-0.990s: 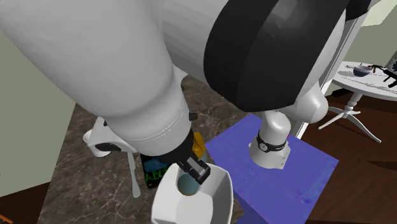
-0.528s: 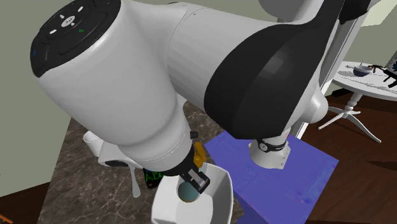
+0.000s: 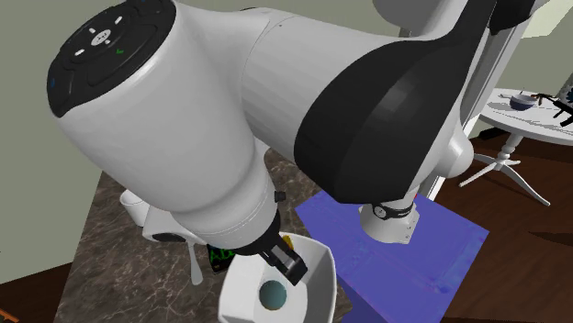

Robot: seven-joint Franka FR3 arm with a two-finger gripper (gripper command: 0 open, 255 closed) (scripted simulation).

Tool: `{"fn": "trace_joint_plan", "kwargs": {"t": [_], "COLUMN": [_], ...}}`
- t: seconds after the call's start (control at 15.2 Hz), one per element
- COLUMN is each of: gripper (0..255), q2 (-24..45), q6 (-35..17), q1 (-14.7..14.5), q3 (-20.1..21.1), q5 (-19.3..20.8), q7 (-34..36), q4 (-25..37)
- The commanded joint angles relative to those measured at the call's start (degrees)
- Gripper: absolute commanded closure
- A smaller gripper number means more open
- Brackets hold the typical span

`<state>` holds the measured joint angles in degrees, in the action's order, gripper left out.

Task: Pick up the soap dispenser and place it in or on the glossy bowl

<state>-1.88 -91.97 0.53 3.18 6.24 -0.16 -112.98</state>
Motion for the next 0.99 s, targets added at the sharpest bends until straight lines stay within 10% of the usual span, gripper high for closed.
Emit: {"fn": "trace_joint_plan", "kwargs": {"t": [0.0,0.92], "gripper": [0,0], "q2": [0.0,2.1], "q6": [0.0,7.3], "q1": [0.0,-0.4], "q3": [0.0,0.4], "q5": [0.0,-0.1], "q7": [0.0,-0.1], "q4": [0.0,9.4]}}
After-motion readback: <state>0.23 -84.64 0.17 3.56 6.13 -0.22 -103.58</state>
